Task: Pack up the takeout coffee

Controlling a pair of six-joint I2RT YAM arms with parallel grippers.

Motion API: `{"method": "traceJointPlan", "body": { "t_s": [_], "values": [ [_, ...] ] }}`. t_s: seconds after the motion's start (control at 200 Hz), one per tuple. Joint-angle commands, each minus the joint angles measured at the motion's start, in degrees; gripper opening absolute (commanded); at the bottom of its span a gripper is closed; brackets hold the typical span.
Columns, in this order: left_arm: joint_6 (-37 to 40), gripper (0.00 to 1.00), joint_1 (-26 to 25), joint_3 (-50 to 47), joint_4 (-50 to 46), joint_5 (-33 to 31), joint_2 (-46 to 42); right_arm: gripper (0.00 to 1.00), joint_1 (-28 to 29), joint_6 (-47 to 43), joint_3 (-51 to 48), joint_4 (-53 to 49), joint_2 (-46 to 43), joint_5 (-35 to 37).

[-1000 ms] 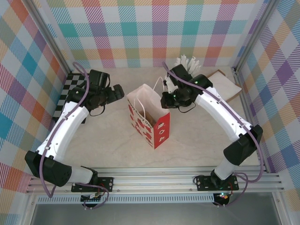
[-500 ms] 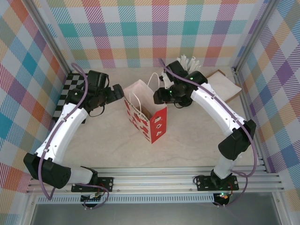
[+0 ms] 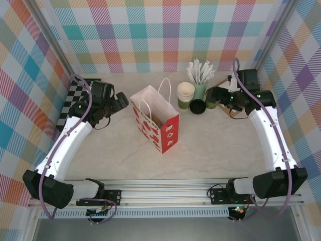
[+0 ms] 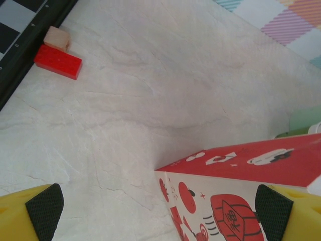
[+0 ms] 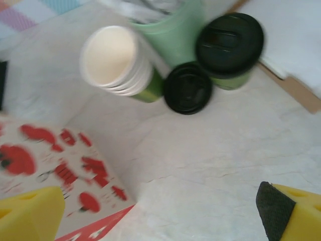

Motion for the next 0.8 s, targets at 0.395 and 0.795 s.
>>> {"method": "traceJointPlan", "body": {
  "t_s": [0.395, 0.795],
  "values": [
    [-4.68, 1.00, 1.28, -2.41, 0.08, -5.41, -1.68, 1.00, -9.51, -3.55, -3.32, 26.19, 22.33, -12.53],
    [-4.65, 1.00, 1.28, -2.76, 0.07, -6.84, -1.92, 1.00, -9.49, -3.63, 0.99, 28.35, 29.54, -11.24]
  ]
}}
